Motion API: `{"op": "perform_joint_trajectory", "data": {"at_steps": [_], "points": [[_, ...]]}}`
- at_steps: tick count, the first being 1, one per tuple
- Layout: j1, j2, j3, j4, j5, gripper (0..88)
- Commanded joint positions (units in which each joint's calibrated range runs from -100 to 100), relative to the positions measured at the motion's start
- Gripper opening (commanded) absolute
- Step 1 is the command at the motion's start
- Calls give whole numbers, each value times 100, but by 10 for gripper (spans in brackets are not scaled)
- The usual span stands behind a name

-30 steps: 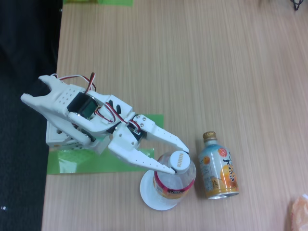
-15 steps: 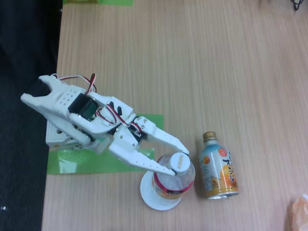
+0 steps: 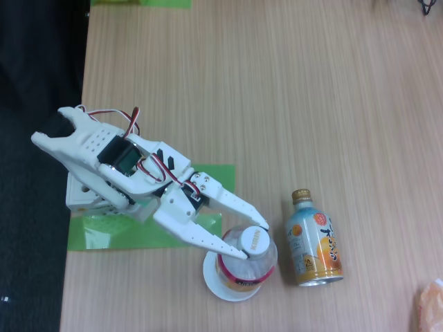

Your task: Pick up the plastic bottle and stand it up on the white place

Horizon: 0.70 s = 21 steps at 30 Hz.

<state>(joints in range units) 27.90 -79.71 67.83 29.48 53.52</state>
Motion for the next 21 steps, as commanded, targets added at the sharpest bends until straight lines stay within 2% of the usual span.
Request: {"op": "perform_joint_trajectory", "data": {"at_steps": [1,16,21], "points": [[61,-46,-51,-64,-7,151],[24,-46,-24,-4,-7,157],[2,-46,-33,-4,-217,159]]}}
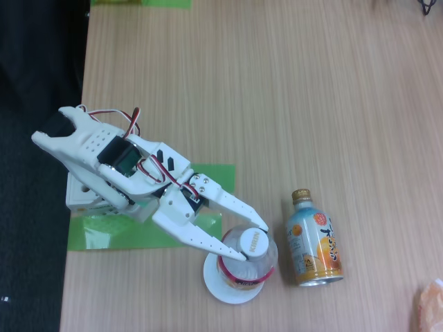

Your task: Pick up the plastic bottle and stand it up on the white place

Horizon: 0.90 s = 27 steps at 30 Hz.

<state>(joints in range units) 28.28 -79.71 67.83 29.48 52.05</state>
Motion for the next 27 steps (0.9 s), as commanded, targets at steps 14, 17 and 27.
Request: {"op": "perform_joint_trajectory", "data": {"at_steps": [14,17,27], "points": [[-43,-46,-78,-4,-70,159],[-43,-55,-87,-4,-70,159],[-28,-407,-24,254,-75,159]]}}
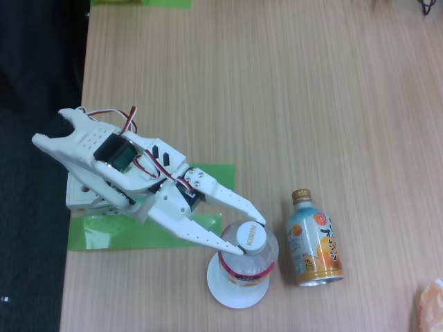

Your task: Pick up the plastic bottle and stand it up on the white place

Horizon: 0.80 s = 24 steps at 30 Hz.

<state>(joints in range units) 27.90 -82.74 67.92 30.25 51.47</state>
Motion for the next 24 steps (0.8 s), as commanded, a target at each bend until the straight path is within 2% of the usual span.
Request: {"op": "perform_joint_trajectory", "data": {"at_steps": [1,24], "points": [[17,-121,-33,289,-17,159],[47,-130,-42,357,-17,159]]}}
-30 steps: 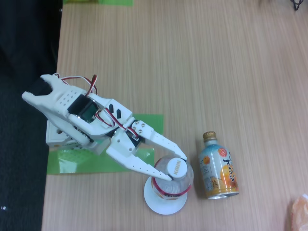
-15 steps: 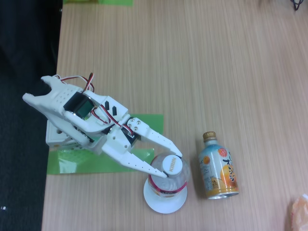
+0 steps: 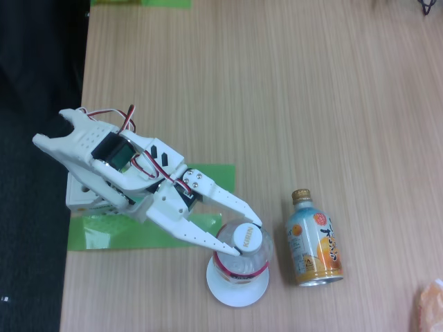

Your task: Pick up the plastic bottle and stand it up on the white place

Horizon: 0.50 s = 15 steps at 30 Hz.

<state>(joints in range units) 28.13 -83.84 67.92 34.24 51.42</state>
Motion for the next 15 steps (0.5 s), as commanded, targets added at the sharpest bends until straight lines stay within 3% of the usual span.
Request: {"op": "perform_joint_trajectory", "data": {"at_steps": [1,15], "points": [[24,-20,-42,-42,-12,159],[17,47,-15,-583,-12,158]]}}
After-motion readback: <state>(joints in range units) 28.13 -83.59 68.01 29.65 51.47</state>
